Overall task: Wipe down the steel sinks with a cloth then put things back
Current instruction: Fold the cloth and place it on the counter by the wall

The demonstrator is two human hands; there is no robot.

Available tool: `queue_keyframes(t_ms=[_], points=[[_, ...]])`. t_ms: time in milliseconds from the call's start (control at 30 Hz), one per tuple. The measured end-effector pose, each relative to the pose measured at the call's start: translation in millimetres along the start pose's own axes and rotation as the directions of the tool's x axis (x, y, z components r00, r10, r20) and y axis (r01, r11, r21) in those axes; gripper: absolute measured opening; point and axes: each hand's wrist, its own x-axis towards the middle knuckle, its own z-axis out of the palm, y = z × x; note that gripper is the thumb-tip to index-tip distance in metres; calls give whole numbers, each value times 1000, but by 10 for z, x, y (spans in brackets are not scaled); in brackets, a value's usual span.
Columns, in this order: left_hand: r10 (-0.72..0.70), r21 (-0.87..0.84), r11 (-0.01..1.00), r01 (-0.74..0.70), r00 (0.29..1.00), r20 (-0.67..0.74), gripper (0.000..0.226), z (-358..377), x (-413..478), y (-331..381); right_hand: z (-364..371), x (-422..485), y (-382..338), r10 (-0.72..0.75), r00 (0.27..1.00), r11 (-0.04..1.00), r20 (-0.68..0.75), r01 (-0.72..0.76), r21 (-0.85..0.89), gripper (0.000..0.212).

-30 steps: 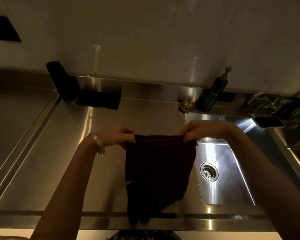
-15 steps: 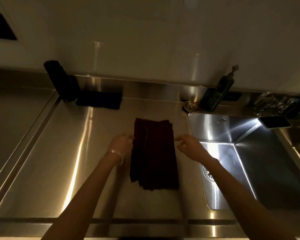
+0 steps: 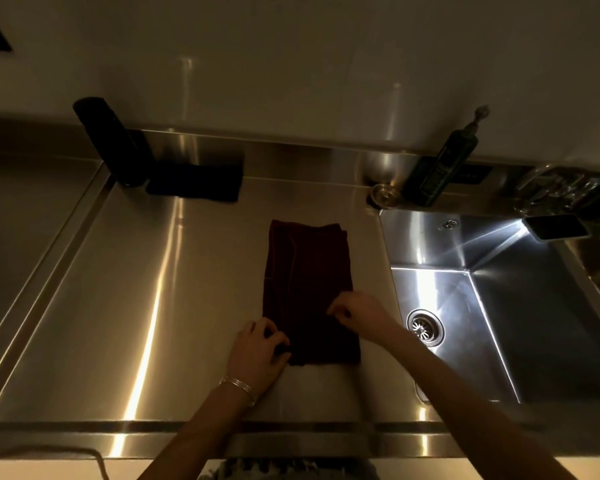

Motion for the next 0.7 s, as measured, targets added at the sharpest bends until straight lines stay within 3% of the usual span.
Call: queue_keyframes(t_ms=[133, 233, 400, 533, 700], points=[[-155, 18, 988, 155, 988, -23, 34, -44, 35, 25, -423, 653, -61, -126, 989, 984, -73, 115, -136, 28], [-253, 42, 967, 252, 967, 14, 36, -49, 63, 87, -650, 1102, -133, -259, 965, 920, -42, 234, -315, 31], [-423, 1, 906, 423, 906, 24, 35, 9, 44, 167, -721, 1650, -223, -433, 885, 723, 174, 456, -519, 37], [-518, -24, 855, 519, 855, 20, 45, 122, 60, 299, -718, 1880, -235, -425, 822, 568, 379, 568, -596, 33], [-581, 34, 807, 590, 802, -138, 48, 218, 180, 536, -886, 2035, -174, -427, 764, 410, 484, 641, -649, 26]])
